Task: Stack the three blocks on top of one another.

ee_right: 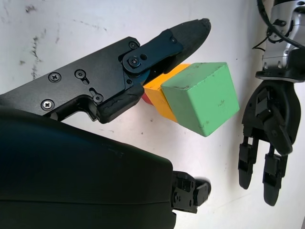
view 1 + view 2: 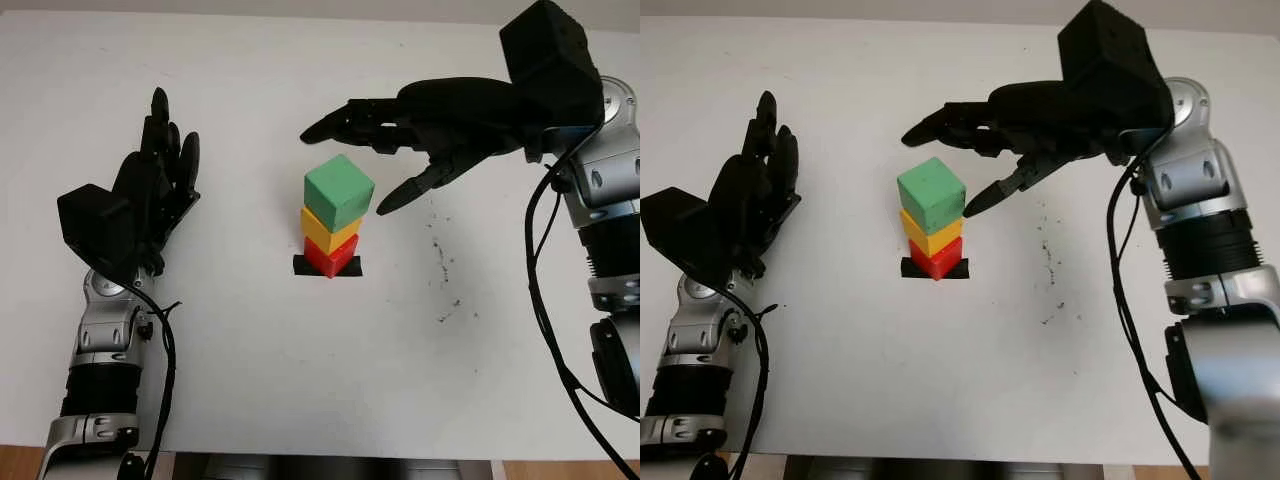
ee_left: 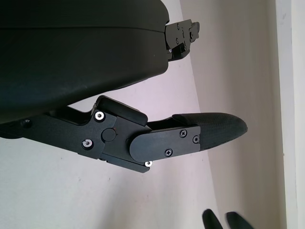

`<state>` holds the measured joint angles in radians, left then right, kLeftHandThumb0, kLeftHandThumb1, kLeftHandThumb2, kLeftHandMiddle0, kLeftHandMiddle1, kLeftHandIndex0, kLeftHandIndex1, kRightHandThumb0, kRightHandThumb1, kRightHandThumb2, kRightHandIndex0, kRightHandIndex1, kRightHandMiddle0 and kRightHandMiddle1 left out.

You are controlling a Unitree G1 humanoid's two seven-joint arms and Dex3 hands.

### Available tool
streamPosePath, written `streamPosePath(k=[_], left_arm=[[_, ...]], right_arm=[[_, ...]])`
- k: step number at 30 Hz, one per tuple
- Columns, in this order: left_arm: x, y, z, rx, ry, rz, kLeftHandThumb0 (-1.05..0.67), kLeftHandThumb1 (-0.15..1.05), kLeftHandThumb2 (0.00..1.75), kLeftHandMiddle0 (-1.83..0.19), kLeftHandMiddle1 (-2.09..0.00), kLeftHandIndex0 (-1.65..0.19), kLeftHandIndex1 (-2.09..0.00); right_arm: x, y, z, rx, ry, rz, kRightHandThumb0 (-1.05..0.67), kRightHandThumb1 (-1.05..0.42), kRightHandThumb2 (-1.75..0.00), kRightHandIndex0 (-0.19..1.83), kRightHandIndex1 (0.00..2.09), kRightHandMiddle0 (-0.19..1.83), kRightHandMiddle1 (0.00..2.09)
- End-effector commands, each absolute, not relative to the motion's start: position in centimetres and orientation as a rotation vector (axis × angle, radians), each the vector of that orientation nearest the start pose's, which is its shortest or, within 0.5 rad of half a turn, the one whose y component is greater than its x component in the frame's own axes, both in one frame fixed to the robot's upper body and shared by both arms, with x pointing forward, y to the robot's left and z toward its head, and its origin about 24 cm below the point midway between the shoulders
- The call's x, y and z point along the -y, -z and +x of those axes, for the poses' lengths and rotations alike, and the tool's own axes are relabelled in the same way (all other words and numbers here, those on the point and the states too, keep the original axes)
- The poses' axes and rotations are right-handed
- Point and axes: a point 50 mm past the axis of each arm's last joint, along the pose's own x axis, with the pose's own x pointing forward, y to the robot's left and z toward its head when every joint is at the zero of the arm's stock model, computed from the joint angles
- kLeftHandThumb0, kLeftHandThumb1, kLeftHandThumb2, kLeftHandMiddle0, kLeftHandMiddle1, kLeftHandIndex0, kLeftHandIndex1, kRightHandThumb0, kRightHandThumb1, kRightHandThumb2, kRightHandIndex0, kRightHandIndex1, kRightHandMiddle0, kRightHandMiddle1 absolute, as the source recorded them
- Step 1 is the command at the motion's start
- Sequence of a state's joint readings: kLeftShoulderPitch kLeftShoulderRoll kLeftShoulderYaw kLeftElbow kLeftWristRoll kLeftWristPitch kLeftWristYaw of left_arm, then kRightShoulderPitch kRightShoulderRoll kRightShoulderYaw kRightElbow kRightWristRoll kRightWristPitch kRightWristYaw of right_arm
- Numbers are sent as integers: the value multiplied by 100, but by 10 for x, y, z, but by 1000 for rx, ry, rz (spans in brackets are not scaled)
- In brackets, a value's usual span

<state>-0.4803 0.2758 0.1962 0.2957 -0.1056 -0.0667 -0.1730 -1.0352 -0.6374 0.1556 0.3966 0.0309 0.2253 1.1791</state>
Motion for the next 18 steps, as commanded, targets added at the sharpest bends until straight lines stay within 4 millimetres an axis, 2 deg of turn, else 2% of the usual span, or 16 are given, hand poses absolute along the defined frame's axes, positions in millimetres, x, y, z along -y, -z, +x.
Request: streamPosePath(k=[1,6,12,15,18], left_arm=[[-220,-138,333,281,29,141,-78,105,58,19,-3,19,0],[-219,-137,331,280,32,129,-78,105,58,19,-2,19,0],[-221,-136,330,271,30,131,-78,105,58,19,0,19,0],[-223,-137,331,272,26,129,-78,105,57,19,-2,19,0],[-225,-139,332,273,29,134,-77,105,57,19,-3,19,0]], right_arm=[[179,-269,353,5,-1020,-760,-86,-86,-5,-19,0,-19,1],[191,-278,346,56,-1037,-699,-86,-89,-6,-19,0,-19,0],[210,-280,339,133,-957,-587,-101,-102,-9,-19,0,-19,0],[221,-274,337,206,-864,-497,-97,-104,-29,-19,0,-19,0],[228,-254,337,238,-675,-337,-97,-105,-46,-19,0,-19,0]])
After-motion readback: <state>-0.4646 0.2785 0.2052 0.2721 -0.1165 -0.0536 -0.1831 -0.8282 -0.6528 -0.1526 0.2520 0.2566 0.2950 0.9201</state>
